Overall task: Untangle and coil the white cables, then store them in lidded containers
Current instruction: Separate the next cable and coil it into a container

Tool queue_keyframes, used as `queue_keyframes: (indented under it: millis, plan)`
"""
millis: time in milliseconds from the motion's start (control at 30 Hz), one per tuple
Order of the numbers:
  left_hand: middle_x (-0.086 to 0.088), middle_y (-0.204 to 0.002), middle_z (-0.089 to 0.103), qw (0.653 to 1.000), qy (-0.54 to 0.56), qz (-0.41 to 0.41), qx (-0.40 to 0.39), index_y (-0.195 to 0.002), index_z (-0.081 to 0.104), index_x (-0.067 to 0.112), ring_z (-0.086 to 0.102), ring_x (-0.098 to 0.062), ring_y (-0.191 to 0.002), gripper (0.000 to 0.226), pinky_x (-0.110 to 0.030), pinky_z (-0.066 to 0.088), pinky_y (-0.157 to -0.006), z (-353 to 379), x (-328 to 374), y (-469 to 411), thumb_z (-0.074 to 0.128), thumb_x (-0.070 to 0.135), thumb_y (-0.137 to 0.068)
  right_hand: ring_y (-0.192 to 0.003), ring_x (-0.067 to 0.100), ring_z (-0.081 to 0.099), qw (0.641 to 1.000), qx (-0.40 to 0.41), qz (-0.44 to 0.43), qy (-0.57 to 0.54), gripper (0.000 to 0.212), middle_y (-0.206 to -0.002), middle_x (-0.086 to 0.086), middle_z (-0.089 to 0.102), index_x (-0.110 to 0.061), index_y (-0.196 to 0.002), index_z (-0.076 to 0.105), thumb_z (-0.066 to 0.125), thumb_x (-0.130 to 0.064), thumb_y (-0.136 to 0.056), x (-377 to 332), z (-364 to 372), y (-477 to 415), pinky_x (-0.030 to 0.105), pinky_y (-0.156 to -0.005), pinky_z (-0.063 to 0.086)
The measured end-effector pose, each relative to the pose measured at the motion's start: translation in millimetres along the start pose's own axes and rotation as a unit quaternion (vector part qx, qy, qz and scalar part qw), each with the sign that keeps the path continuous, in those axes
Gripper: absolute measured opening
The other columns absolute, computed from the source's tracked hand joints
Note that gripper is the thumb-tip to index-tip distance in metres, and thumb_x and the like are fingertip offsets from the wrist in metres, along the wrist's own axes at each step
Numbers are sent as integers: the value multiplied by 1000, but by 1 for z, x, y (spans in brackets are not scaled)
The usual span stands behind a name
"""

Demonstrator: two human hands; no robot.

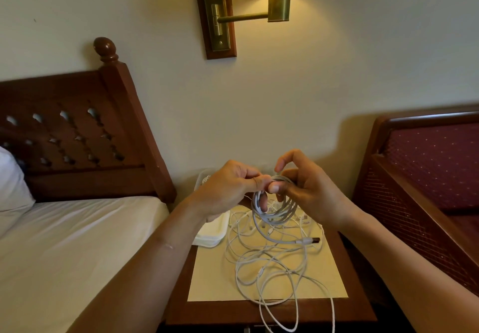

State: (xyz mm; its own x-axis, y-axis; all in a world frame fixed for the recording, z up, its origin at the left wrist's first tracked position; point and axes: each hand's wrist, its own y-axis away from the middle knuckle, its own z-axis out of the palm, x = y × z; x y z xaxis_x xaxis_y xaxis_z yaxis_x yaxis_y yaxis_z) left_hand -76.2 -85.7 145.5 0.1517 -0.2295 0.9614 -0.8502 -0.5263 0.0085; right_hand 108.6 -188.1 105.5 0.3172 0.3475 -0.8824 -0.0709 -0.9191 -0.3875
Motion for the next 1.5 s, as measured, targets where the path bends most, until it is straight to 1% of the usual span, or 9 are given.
queue_keyframes:
  millis: [167,367,600,733,833,1067,1267,1400,1500]
  plan:
    - [-12,-69,72,994,-83,6,74,-93,78,8,61,-28,-67,29,-43,50,-70,19,-14,-4,61,28,-104,-76,14,67,998,40,31,36,36,-80,3,72,-29,-120,52,70,-46,-94,9,6,5,33,-71,52]
    - [4,-55,64,959,-162,30,229,-79,77,14,56,-2,-49,33,-20,41,-53,24,-31,-4,60,26,-105,-86,18,72,956,11,292,20,89,-117,0,65,-33,-138,46,34,-96,-76,12,10,28,37,-71,63]
    - [-2,-59,67,934,-141,86,316,-74,74,12,70,-17,-56,36,-37,53,-54,22,-28,-6,60,23,-104,-80,-2,62,967,-88,216,103,28,-89,-13,71,-33,-103,75,53,-49,-101,27,27,42,25,-82,52]
    - [-2,-52,57,885,-255,135,366,-69,66,13,55,-22,-51,40,-42,46,-52,18,-38,-6,56,32,-103,-65,13,55,961,92,240,-100,29,-64,-4,63,-16,-87,82,72,-43,-86,23,25,42,31,-69,49]
    - [14,-48,40,853,-302,181,385,-71,57,17,48,-13,-50,32,-16,27,-45,27,-39,-4,61,19,-103,-72,17,63,940,231,176,-177,22,-74,0,70,-14,-86,82,81,-35,-80,11,33,39,35,-73,55]
    - [10,-61,46,798,-320,193,473,-81,64,9,35,1,-46,23,-9,29,-48,39,-37,-18,61,15,-103,-110,26,64,942,327,-60,-51,17,-114,-1,65,-29,-101,68,66,-45,-96,-15,77,36,40,-89,52]
    - [9,-56,41,791,-272,235,495,-78,61,8,37,-9,-50,25,-16,25,-48,50,-30,-20,61,14,-103,-129,6,55,896,365,93,-238,56,-129,-5,63,-22,-135,60,45,-61,-97,-19,85,19,30,-108,42]
    - [14,-60,44,808,-224,237,490,-82,63,9,44,-1,-52,22,-10,27,-51,61,-30,-19,60,16,-103,-86,3,70,914,329,94,-218,40,-84,-6,74,-13,-102,72,52,-47,-99,-33,85,7,25,-75,54]
    - [12,-63,51,815,-176,240,498,-82,63,11,48,-3,-55,23,-12,34,-54,64,-33,-18,60,17,-103,-82,21,76,909,342,105,-215,23,-82,9,77,-9,-85,72,64,-25,-100,-31,80,2,37,-76,60]
